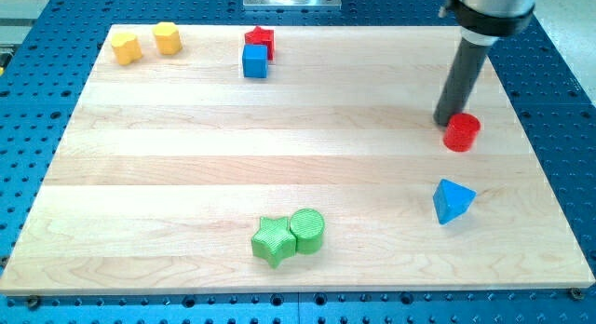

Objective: Place the red star at the left side of the red circle

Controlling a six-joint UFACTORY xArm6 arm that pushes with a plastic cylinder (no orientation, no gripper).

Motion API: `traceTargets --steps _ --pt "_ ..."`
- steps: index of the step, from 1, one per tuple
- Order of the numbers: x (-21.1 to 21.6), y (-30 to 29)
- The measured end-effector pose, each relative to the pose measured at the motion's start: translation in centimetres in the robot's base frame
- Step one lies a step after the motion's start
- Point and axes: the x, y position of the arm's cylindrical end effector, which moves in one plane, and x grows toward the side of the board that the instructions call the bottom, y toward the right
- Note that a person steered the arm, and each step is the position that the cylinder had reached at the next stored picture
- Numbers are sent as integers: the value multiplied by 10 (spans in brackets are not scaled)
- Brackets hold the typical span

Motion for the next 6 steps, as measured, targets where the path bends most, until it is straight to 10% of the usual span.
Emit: traceTargets --steps 4,6 --pt "-108 -351" --pt "-154 -302"
